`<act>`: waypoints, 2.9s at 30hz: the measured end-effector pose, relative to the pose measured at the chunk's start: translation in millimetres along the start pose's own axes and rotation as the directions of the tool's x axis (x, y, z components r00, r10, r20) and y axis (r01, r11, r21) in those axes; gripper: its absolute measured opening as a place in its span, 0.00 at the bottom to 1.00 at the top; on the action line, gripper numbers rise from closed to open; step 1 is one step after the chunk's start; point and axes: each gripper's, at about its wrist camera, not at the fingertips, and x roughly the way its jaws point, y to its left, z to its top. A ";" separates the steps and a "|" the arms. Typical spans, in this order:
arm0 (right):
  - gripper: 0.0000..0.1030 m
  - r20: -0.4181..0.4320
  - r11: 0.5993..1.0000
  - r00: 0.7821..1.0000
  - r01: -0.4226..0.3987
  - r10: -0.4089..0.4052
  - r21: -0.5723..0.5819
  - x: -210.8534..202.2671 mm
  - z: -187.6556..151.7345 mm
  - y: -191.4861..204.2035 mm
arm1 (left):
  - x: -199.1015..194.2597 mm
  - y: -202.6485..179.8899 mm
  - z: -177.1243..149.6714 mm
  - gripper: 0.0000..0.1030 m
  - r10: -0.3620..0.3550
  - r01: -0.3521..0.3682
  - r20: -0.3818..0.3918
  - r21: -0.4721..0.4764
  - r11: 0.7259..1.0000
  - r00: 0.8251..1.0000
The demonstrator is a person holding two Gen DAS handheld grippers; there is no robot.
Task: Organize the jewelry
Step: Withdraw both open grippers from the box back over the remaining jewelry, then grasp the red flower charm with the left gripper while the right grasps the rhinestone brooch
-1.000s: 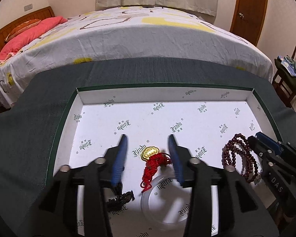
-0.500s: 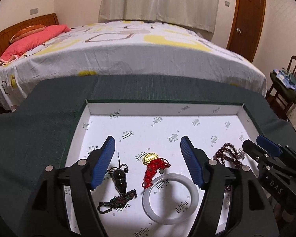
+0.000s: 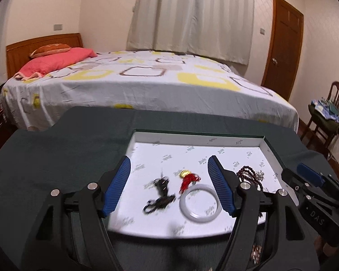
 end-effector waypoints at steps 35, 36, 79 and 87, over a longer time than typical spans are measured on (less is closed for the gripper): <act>0.44 -0.032 0.999 0.999 0.030 -0.030 0.010 -98.4 -106.0 -5.0 | -62.6 42.9 -108.0 0.67 0.092 -0.097 -0.152 -0.029 0.995 0.984; 0.44 -0.035 0.999 0.999 0.030 -0.029 0.012 -97.6 -106.7 -5.2 | -60.9 42.2 -108.1 0.67 0.093 -0.098 -0.156 -0.028 0.995 0.983; 0.44 -0.092 0.999 0.995 0.032 -0.029 0.035 -82.3 -112.6 -11.9 | -25.6 43.9 -114.1 0.13 0.089 -0.092 -0.302 0.006 0.996 0.949; 0.44 -0.095 0.999 0.995 0.032 -0.029 0.036 -80.9 -113.0 -12.7 | -28.5 49.3 -114.6 0.10 0.073 -0.081 -0.297 -0.014 0.997 0.952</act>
